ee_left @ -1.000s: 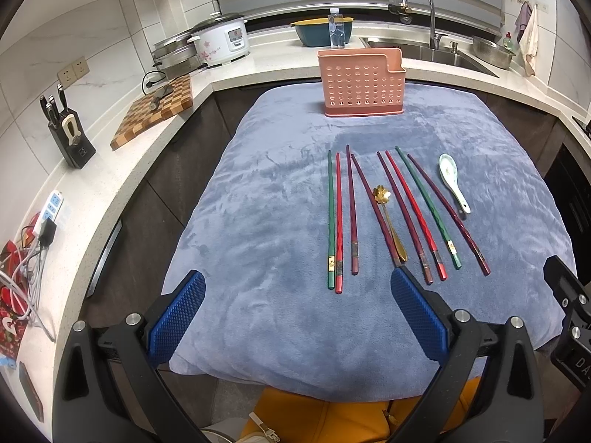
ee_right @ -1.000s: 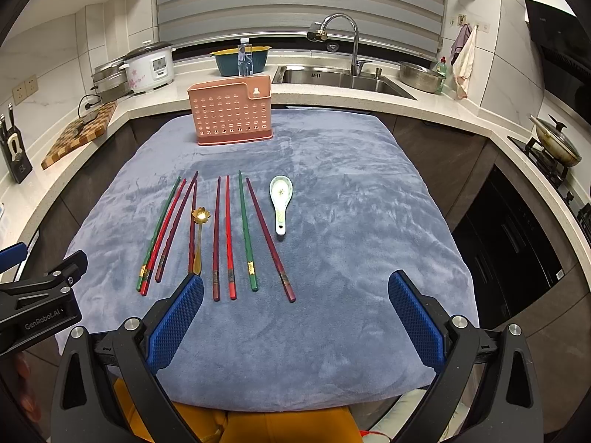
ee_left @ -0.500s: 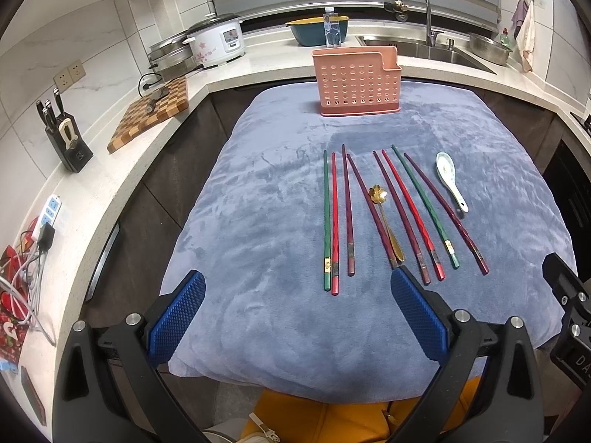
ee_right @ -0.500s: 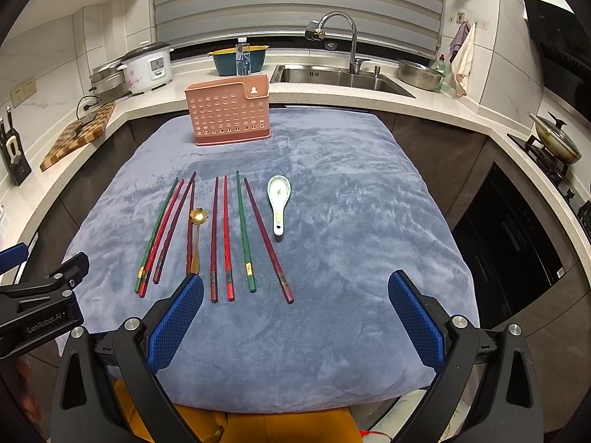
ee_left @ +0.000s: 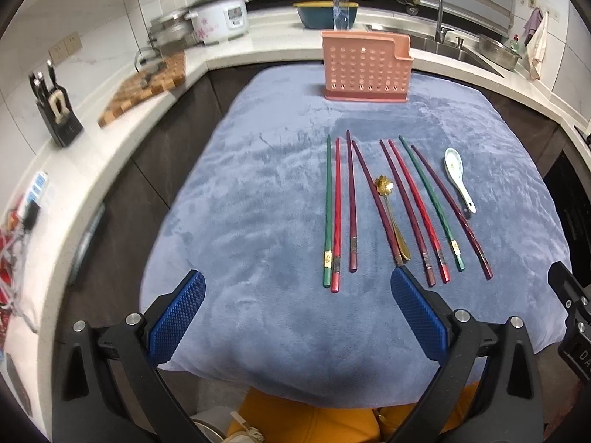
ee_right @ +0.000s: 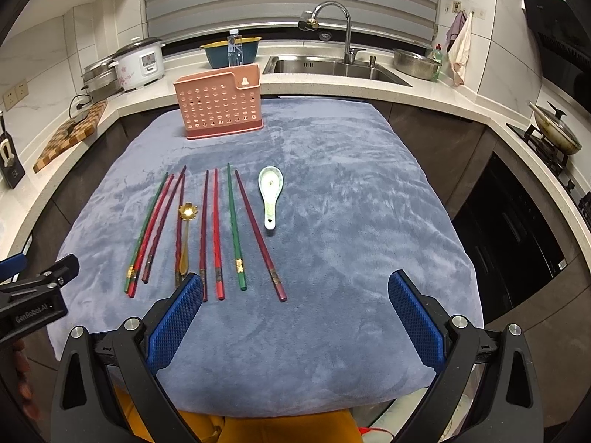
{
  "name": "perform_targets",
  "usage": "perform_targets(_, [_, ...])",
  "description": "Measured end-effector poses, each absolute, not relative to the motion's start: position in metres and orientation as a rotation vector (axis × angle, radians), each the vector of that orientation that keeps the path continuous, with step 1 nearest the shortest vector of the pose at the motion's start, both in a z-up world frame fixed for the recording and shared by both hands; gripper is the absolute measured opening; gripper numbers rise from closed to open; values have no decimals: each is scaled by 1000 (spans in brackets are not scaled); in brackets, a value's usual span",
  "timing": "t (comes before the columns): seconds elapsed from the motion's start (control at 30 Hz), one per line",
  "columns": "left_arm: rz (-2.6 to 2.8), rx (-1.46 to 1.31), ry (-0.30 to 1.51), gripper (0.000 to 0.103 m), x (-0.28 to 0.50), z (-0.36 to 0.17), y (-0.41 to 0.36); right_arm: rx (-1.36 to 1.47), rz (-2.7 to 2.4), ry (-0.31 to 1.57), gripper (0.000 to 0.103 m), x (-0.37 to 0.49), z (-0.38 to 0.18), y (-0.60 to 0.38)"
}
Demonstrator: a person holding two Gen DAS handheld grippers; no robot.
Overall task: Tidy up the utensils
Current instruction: 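Grasp the green chopstick with the left tool while the right tool grasps the white ceramic spoon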
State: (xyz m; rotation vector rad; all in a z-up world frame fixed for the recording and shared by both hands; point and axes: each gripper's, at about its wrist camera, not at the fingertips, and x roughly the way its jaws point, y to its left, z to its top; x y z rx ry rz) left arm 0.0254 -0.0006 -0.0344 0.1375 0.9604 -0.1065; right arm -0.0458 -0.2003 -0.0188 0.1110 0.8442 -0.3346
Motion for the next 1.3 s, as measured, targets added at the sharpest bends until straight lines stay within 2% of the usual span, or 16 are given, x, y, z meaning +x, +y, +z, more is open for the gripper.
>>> perform_targets(0.2, [-113, 68, 1081, 95, 55, -81, 14, 164, -333, 892, 96, -30, -44, -217])
perform_targets(0.27, [-113, 39, 1115, 87, 62, -94, 20, 168, -338, 907, 96, -26, -49, -221])
perform_targets(0.47, [-110, 46, 1137, 85, 77, -116, 19, 170, -341, 937, 96, -10, -58, -225])
perform_targets(0.57, [-124, 75, 1153, 75, 85, -123, 14, 170, -339, 946, 96, -3, -61, -226])
perform_targets(0.73, [-139, 70, 1169, 71, 95, -130, 10, 169, -334, 960, 96, 11, -65, -227])
perform_targets(0.9, [-167, 43, 1191, 58, 105, -133, 11, 173, -310, 968, 95, 27, -67, -228])
perform_targets(0.97, [-164, 57, 1199, 53, 108, -136, 9, 181, -296, 966, 91, 36, -68, -230])
perform_targets(1.07, [-158, 67, 1202, 48, 108, -136, 9, 192, -288, 974, 79, 54, -75, -235])
perform_targets(1.13, [-158, 66, 1203, 43, 109, -136, 11, 209, -289, 992, 65, 68, -83, -242])
perform_targets(1.23, [-157, 72, 1207, 34, 111, -136, 13, 240, -271, 1007, 52, 85, -93, -248])
perform_targets(1.3, [-156, 71, 1213, 32, 112, -136, 14, 251, -261, 1016, 48, 96, -100, -249])
